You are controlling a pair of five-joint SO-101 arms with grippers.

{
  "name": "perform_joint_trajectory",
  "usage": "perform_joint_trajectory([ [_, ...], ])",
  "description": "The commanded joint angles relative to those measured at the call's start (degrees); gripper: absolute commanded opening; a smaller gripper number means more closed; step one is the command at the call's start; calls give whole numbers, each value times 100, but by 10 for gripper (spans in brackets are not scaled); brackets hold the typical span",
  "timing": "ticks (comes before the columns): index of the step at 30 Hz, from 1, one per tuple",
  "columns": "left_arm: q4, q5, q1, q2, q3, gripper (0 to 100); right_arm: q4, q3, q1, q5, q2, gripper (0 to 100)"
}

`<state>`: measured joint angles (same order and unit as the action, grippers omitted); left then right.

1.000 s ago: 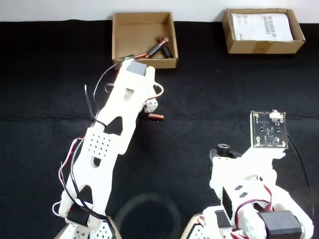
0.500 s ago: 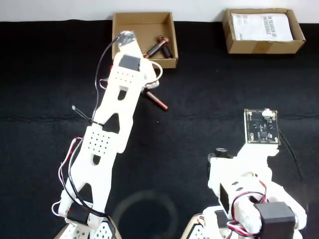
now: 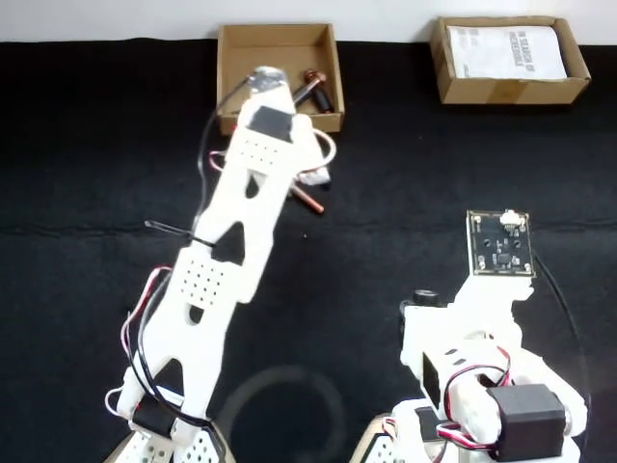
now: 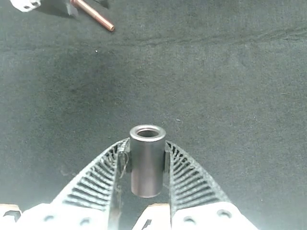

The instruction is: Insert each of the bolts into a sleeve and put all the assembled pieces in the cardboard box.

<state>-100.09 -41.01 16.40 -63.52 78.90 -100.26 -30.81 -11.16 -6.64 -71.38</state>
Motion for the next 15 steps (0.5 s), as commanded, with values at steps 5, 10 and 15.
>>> perform_joint_trajectory([
  [5, 281, -44, -48, 418, 189, 242, 40, -13, 40, -18, -40, 6],
  [10, 668, -44, -295, 259, 215, 242, 31, -22, 40, -18, -40, 6],
  [15, 677, -44, -418, -84, 224, 242, 57, -22, 40, -18, -40, 6],
])
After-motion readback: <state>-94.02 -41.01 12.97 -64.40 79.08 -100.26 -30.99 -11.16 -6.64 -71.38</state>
